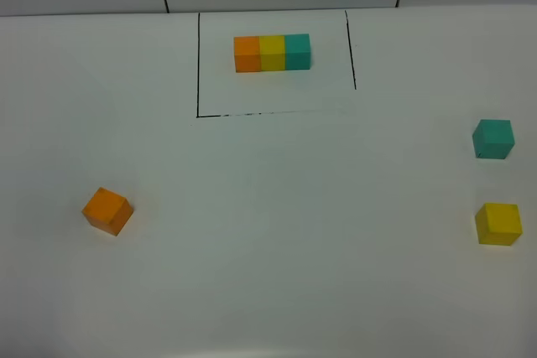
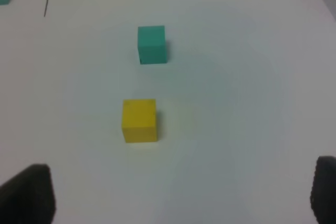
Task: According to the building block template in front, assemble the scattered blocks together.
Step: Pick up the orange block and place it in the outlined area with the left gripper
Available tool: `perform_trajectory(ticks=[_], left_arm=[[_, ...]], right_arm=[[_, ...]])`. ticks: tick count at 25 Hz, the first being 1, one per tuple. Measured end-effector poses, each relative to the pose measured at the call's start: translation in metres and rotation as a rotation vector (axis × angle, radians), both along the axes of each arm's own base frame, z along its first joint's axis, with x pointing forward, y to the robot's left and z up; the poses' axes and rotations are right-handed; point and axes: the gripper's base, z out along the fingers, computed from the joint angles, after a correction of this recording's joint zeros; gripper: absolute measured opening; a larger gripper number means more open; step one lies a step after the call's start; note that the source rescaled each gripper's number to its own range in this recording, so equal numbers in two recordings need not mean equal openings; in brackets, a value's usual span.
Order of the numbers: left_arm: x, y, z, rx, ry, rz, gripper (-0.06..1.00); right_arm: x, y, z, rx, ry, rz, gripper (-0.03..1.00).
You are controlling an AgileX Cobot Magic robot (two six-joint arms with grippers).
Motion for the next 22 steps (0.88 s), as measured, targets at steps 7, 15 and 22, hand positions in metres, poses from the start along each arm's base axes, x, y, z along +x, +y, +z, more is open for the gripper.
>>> perform_trajectory(ticks=[7,15,22], left_arm=[[0.0000,0.0000,0.0000,0.000,0.000,0.000,1.00],[0.0000,0.0000,0.0000,0.000,0.000,0.000,1.00],[0.0000,0.0000,0.0000,0.000,0.000,0.000,1.00]], right_arm=[[0.0000,0.0000,0.0000,0.000,0.000,0.000,1.00],[0.0000,0.0000,0.0000,0.000,0.000,0.000,1.00],[0.0000,0.0000,0.0000,0.000,0.000,0.000,1.00]])
